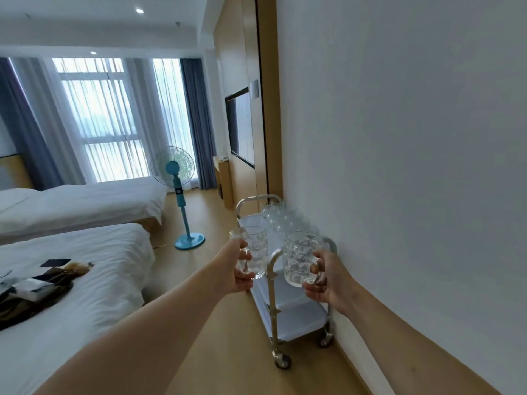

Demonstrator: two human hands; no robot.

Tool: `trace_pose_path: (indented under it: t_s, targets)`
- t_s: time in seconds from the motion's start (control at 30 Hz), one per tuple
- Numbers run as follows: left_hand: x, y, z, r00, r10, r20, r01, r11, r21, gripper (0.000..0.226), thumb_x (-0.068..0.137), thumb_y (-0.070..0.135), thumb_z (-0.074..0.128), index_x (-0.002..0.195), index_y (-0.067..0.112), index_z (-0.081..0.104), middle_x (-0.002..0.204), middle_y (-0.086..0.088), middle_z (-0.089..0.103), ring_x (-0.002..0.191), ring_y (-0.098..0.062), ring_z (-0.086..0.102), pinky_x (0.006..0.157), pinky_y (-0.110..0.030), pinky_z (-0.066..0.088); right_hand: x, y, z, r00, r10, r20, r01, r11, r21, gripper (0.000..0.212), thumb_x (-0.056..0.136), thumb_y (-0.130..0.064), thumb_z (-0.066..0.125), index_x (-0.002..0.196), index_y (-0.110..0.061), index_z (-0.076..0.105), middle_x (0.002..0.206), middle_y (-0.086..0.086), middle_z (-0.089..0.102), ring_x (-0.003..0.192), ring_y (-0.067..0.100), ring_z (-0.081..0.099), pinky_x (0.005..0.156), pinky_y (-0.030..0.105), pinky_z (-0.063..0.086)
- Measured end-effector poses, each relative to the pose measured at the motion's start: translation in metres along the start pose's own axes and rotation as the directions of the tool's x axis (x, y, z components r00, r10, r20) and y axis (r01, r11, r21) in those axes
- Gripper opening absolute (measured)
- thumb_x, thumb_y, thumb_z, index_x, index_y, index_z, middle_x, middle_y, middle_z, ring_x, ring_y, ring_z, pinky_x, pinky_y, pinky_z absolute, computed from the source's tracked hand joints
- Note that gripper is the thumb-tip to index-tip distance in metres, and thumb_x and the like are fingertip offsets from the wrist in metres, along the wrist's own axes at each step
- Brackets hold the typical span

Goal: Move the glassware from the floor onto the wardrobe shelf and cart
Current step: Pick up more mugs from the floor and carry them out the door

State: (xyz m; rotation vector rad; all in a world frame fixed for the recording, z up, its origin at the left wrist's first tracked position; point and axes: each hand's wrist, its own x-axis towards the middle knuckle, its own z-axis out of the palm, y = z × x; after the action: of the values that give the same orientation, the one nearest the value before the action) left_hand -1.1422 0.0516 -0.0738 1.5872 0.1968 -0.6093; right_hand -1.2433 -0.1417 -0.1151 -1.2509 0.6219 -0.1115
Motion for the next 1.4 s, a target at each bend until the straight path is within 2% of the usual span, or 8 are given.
trace_pose_path:
  t_s: [0.2, 0.37, 0.57, 0.77, 0.9, 1.07, 1.13, 1.4]
  targets:
    - [0.077, 0.012, -0.012, 0.994, -0.033, -0.101, 0.023, 0.995, -0.095, 0.025, 0.091, 0.034, 0.051, 0.084, 0.011, 0.055, 0.098, -0.021, 0.061, 0.087, -0.031, 0.060, 0.080, -0.039, 0.052, 0.094, -0.008, 0.031, 0.994, 0.044, 0.099, -0.037, 0.997, -0.072, 0.034, 0.090, -0.043, 0.057, 0.068, -0.018, 0.051, 0.089, 0.017, 0.062, 0.079, 0.027, 0.058, 0.067, 0.035, 0.056]
    - [0.134, 0.001, -0.035, 0.985, -0.130, -0.115, 0.111, 0.981, -0.160, 0.025, 0.091, 0.036, 0.051, 0.086, 0.012, 0.055, 0.098, -0.023, 0.062, 0.087, -0.031, 0.061, 0.084, -0.040, 0.052, 0.153, 0.009, 0.068, 0.979, 0.139, 0.150, -0.121, 0.985, -0.121, 0.031, 0.093, -0.038, 0.057, 0.070, -0.018, 0.049, 0.094, 0.018, 0.062, 0.080, 0.026, 0.056, 0.062, 0.032, 0.053]
    - [0.224, 0.019, -0.077, 0.979, -0.166, -0.119, 0.145, 0.975, -0.169, 0.025, 0.092, 0.037, 0.050, 0.093, 0.013, 0.058, 0.104, -0.024, 0.064, 0.090, -0.032, 0.063, 0.084, -0.041, 0.053, 0.232, 0.010, 0.121, 0.971, 0.177, 0.160, -0.150, 0.975, -0.165, 0.027, 0.093, -0.037, 0.058, 0.077, -0.016, 0.051, 0.099, 0.022, 0.065, 0.082, 0.028, 0.057, 0.062, 0.033, 0.054]
    - [0.333, 0.070, -0.119, 0.988, -0.139, -0.074, 0.130, 0.985, -0.113, 0.025, 0.092, 0.037, 0.049, 0.095, 0.014, 0.060, 0.097, -0.019, 0.063, 0.082, -0.029, 0.061, 0.078, -0.038, 0.052, 0.323, -0.009, 0.192, 0.983, 0.154, 0.097, -0.138, 0.978, -0.158, 0.028, 0.089, -0.037, 0.062, 0.076, -0.016, 0.051, 0.083, 0.017, 0.060, 0.064, 0.023, 0.055, 0.059, 0.032, 0.055]
    - [0.396, 0.104, -0.141, 0.991, -0.137, -0.004, 0.136, 0.988, -0.079, 0.025, 0.092, 0.037, 0.050, 0.095, 0.014, 0.059, 0.093, -0.018, 0.063, 0.079, -0.027, 0.062, 0.075, -0.037, 0.052, 0.376, -0.027, 0.235, 0.989, 0.144, 0.046, -0.136, 0.980, -0.142, 0.026, 0.092, -0.034, 0.061, 0.083, -0.013, 0.050, 0.084, 0.017, 0.056, 0.065, 0.023, 0.053, 0.059, 0.031, 0.055]
    - [0.470, 0.133, -0.165, 0.989, -0.140, 0.041, 0.141, 0.990, -0.020, 0.026, 0.091, 0.038, 0.051, 0.091, 0.013, 0.058, 0.105, -0.022, 0.065, 0.078, -0.028, 0.062, 0.071, -0.035, 0.053, 0.435, -0.029, 0.270, 0.990, 0.140, -0.015, -0.140, 0.980, -0.138, 0.026, 0.091, -0.034, 0.062, 0.083, -0.013, 0.051, 0.083, 0.017, 0.059, 0.065, 0.024, 0.056, 0.061, 0.031, 0.056]
    - [0.492, 0.136, -0.168, 0.984, -0.165, 0.062, 0.166, 0.986, -0.008, 0.025, 0.090, 0.038, 0.052, 0.090, 0.014, 0.059, 0.099, -0.020, 0.064, 0.077, -0.028, 0.062, 0.070, -0.034, 0.052, 0.452, -0.026, 0.276, 0.983, 0.175, -0.053, -0.181, 0.974, -0.137, 0.026, 0.091, -0.034, 0.063, 0.083, -0.012, 0.052, 0.084, 0.018, 0.059, 0.066, 0.025, 0.056, 0.060, 0.031, 0.057]
    - [0.604, 0.157, -0.165, 0.965, -0.237, 0.112, 0.236, 0.972, 0.020, 0.031, 0.095, 0.044, 0.056, 0.089, 0.014, 0.060, 0.100, -0.021, 0.064, 0.079, -0.030, 0.061, 0.078, -0.038, 0.054, 0.561, -0.026, 0.293, 0.964, 0.243, -0.109, -0.258, 0.955, -0.147, 0.023, 0.092, -0.032, 0.063, 0.088, -0.010, 0.054, 0.080, 0.018, 0.059, 0.066, 0.025, 0.057, 0.059, 0.031, 0.057]
